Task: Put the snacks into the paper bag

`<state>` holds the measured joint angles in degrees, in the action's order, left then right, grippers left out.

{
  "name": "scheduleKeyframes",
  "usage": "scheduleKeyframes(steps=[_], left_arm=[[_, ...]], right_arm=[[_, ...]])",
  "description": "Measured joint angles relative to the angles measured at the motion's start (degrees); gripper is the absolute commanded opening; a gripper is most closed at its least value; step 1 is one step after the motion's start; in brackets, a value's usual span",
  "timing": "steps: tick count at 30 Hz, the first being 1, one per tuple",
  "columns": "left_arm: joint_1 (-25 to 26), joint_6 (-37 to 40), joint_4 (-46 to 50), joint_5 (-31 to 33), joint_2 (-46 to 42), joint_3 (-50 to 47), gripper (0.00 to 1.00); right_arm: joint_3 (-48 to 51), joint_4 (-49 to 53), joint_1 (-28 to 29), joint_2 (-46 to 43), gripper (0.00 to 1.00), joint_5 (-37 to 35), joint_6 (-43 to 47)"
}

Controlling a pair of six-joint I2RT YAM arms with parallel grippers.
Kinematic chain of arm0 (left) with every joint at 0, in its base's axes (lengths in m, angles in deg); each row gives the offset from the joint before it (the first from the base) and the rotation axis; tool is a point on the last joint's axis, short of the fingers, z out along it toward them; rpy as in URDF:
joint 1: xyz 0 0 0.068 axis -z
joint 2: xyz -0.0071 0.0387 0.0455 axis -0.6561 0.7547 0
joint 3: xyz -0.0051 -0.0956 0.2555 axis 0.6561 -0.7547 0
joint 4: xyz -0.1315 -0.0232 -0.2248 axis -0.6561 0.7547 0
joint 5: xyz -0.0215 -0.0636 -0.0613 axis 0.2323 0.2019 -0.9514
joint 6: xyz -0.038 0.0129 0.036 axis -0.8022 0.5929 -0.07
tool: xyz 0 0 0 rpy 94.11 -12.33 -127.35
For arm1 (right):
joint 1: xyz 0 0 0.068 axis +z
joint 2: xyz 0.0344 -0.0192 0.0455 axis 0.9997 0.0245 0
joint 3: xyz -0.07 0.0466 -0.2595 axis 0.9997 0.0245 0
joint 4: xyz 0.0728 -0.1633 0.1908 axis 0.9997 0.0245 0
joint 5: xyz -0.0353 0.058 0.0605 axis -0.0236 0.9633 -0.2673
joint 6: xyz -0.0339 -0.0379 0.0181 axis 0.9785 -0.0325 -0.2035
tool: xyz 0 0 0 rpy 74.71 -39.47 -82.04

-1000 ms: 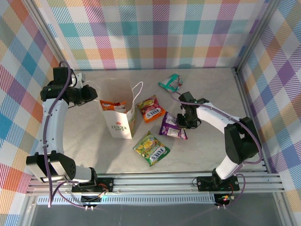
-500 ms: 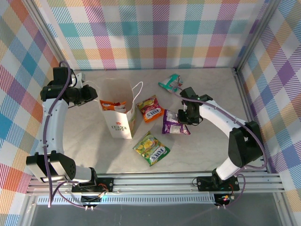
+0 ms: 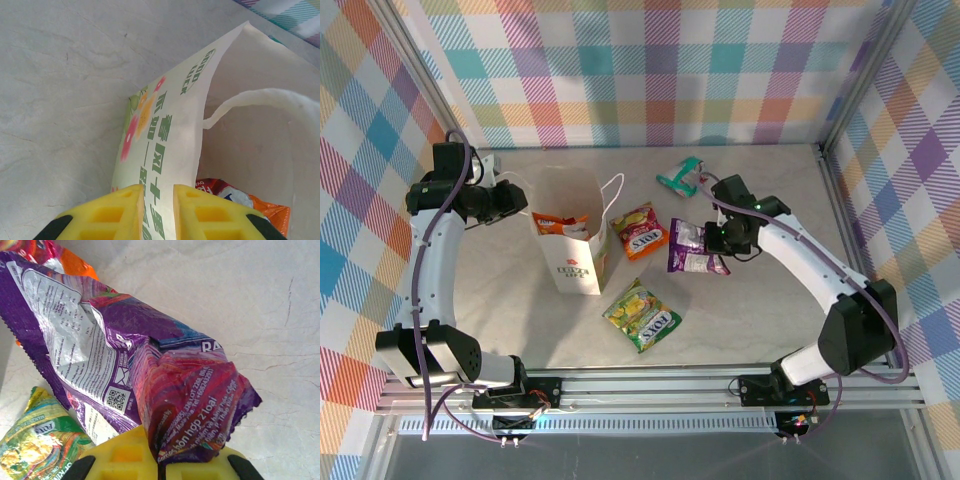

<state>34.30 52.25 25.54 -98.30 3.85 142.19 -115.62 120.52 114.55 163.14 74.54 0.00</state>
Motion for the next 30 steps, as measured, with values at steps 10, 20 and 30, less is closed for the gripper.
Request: scheduleKeyframes(steps=[10, 20, 30], left_arm=[[0.0, 0.0, 0.0, -0.11, 0.0, 0.02, 0.23], [-0.02, 0.0, -0.02, -0.13, 0.0, 0.02, 0.23], [-0.02, -0.17, -0.24, -1.55, -0.7, 0.02, 0.21]], right_arm=[[-4.92, 1.79, 0.0, -5.57, 0.01, -1.79, -0.17], [-11.32, 4.24, 0.98, -7.3, 0.0, -2.29, -0.15], [-22.67, 5.42, 3.41, -7.23, 0.0, -2.27, 1.66]])
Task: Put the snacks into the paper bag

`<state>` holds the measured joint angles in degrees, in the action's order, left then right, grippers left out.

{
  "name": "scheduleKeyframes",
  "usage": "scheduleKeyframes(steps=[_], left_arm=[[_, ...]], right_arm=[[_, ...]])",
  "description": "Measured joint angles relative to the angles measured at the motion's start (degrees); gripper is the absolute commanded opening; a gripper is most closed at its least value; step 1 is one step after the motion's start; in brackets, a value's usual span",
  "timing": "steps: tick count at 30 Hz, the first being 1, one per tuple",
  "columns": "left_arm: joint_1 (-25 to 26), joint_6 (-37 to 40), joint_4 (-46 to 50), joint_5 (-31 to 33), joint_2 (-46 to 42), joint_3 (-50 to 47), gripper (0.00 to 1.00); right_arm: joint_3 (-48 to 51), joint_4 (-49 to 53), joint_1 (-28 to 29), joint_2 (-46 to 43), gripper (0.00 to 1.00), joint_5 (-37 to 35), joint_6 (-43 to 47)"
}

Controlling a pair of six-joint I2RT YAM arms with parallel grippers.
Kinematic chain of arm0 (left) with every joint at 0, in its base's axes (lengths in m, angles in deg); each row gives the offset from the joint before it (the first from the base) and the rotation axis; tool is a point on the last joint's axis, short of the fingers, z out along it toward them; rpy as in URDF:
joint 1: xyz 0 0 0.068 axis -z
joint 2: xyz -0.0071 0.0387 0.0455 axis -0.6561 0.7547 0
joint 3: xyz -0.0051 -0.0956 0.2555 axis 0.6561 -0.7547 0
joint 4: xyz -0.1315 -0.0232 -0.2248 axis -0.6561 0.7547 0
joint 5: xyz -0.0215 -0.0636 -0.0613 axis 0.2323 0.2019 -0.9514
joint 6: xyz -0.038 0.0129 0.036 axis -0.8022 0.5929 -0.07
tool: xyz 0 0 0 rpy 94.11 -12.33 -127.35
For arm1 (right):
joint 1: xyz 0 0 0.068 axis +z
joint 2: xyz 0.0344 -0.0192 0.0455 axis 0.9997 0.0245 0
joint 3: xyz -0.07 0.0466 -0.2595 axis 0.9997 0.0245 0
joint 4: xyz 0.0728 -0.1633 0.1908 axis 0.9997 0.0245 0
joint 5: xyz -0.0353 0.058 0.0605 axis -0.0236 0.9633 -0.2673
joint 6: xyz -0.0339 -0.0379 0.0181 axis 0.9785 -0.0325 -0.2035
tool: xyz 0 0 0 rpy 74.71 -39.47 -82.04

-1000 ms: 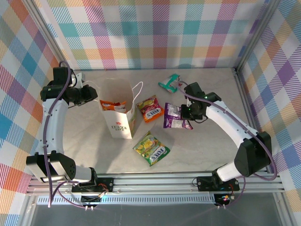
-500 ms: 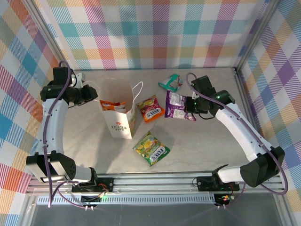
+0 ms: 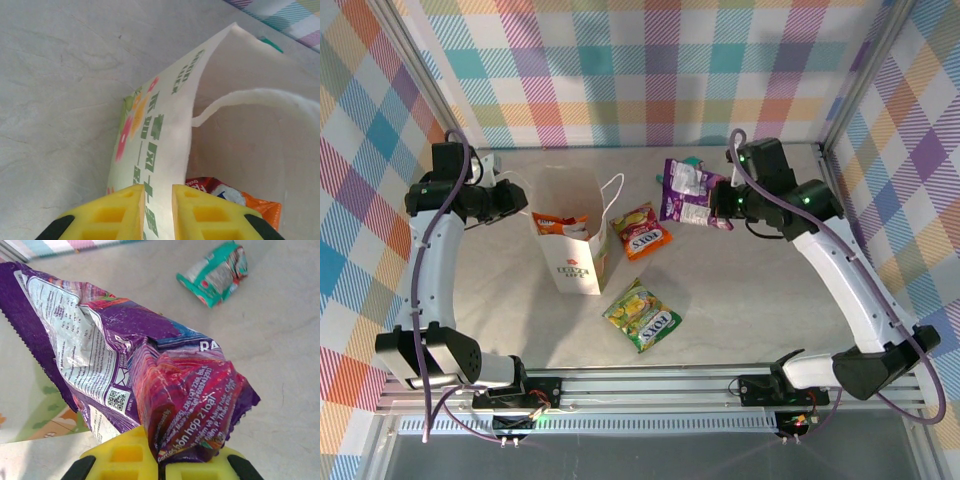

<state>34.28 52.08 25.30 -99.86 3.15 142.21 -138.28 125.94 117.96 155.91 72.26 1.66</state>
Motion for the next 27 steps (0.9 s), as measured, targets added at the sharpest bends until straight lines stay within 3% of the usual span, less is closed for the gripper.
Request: scheduleKeyframes(steps=[11, 27], left_arm=[[0.0, -0.66, -1.73, -2.71, -1.86, -0.02, 0.21], [-0.5, -0.92, -1.7, -2.93, -2.64, -0.09, 0.12]], right_arm=[[-8.83, 1.27, 3.37, 4.31, 0.0, 0.42, 2.47], [-24.41, 2.34, 10.32, 10.99, 0.01, 0.72, 5.92]])
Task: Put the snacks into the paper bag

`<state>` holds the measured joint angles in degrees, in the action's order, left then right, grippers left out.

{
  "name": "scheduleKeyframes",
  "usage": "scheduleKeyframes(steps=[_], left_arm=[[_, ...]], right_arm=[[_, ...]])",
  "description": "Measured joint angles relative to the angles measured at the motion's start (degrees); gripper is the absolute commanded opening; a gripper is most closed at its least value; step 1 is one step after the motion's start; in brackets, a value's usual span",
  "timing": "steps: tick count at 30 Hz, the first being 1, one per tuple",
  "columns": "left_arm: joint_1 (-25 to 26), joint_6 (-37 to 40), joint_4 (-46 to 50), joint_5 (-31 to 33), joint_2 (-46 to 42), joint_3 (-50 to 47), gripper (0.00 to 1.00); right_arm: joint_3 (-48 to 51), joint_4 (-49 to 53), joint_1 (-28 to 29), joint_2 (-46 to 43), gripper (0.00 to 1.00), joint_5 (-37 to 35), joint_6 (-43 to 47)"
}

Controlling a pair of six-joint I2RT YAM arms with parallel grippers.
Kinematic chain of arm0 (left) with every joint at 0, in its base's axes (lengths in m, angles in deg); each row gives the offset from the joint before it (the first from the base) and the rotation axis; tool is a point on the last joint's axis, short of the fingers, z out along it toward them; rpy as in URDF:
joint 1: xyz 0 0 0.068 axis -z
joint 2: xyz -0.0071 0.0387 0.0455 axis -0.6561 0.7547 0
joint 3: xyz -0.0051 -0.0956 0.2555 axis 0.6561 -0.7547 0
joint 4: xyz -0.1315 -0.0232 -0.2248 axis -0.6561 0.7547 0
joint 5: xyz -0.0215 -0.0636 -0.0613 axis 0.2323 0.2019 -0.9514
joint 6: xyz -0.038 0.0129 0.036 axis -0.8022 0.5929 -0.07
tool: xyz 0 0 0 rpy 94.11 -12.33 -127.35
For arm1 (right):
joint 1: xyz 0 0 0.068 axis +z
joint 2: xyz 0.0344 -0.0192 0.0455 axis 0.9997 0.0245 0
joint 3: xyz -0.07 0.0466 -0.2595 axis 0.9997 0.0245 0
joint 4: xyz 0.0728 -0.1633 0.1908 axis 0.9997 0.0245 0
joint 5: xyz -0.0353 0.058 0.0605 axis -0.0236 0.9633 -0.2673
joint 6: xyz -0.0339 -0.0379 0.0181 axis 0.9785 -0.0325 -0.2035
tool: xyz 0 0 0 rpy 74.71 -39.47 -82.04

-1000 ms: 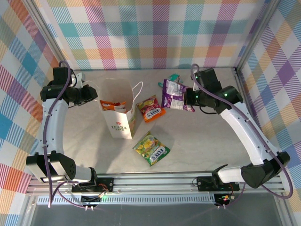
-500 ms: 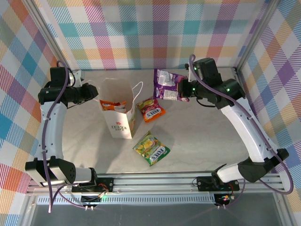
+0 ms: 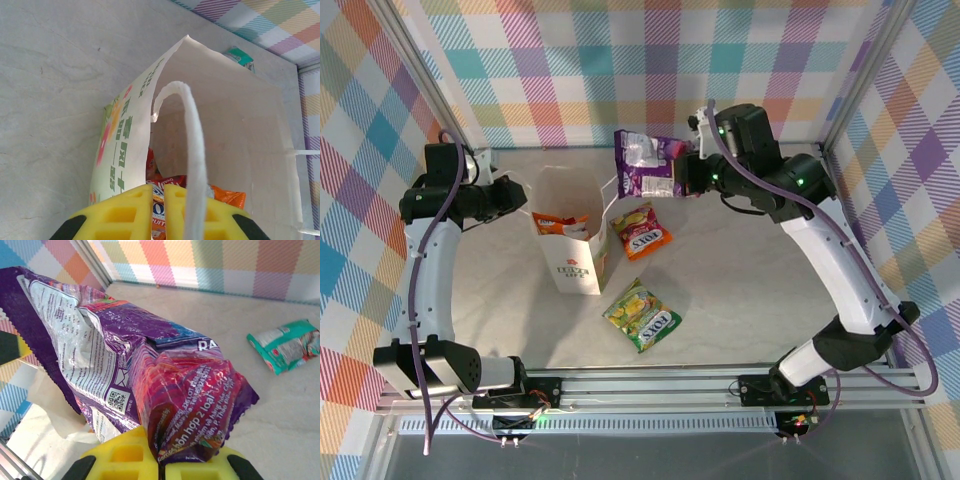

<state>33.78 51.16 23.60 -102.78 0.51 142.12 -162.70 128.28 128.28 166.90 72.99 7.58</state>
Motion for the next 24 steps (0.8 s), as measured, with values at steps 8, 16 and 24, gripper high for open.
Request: scheduleKeyframes(steps=[8, 16, 24], left_arm=[[-0.04, 0.04, -0.02, 0.0, -0.15, -0.74, 0.1], [-0.48, 0.04, 0.0, 0.68, -2.08, -1.97, 0.1], [-0.81, 0.04, -0.96, 0.66, -2.16, -2.86, 0.1]], right_arm=[[-9.14, -0.28, 3.39, 3.87, 0.01, 0.31, 2.6], [-15.56, -0.48, 6.49, 8.41, 0.01, 1.62, 4.83], [-15.37, -3.08, 7.96, 10.36, 0.01, 2.54, 5.14]])
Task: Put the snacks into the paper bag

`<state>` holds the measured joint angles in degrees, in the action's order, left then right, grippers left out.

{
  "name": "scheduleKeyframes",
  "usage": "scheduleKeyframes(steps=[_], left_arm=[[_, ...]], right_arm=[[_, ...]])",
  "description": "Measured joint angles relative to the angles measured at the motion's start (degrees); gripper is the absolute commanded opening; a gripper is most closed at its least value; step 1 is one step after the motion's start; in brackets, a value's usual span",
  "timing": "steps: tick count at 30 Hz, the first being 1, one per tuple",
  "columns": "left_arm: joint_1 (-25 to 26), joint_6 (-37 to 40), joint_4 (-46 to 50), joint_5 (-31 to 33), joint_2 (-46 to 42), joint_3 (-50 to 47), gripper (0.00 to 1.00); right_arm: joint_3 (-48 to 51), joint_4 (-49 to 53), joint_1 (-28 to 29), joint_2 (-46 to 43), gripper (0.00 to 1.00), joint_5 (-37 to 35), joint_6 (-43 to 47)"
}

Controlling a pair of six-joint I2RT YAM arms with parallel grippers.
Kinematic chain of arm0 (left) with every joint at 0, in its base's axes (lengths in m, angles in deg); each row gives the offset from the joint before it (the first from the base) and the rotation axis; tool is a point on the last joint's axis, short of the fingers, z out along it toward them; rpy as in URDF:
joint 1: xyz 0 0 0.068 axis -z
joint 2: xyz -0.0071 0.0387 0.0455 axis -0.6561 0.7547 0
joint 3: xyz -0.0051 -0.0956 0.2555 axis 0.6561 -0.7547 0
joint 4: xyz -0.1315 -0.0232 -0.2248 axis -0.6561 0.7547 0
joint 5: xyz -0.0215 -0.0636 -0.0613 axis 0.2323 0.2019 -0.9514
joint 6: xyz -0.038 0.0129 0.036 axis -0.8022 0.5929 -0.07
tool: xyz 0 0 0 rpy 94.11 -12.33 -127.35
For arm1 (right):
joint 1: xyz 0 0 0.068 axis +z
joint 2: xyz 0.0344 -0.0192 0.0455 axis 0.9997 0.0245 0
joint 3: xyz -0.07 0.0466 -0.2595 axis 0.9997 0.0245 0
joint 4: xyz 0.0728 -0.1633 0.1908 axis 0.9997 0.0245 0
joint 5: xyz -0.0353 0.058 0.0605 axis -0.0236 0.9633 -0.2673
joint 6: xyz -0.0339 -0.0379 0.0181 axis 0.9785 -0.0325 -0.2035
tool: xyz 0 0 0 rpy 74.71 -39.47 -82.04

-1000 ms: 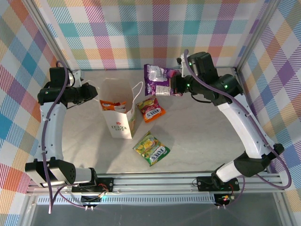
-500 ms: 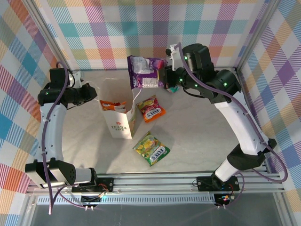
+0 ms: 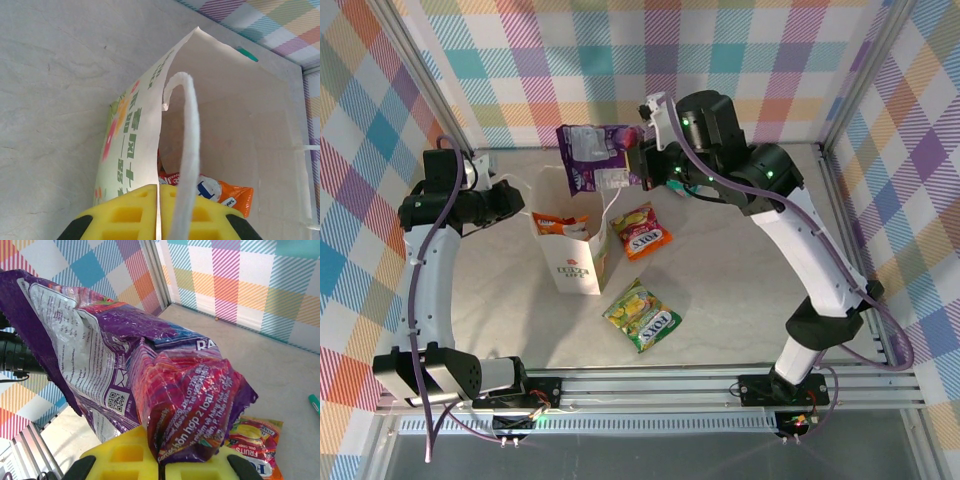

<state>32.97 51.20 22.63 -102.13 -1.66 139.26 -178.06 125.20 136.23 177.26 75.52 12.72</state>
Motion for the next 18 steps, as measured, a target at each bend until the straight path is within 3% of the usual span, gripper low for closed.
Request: scheduleKeyframes(steps=[18], left_arm=[[-0.44, 0.87, -0.09, 0.0, -0.42, -0.52, 0.1]], right_arm=[[0.74, -11.08, 0.83, 5.64, 0.0, 3.69, -2.62]])
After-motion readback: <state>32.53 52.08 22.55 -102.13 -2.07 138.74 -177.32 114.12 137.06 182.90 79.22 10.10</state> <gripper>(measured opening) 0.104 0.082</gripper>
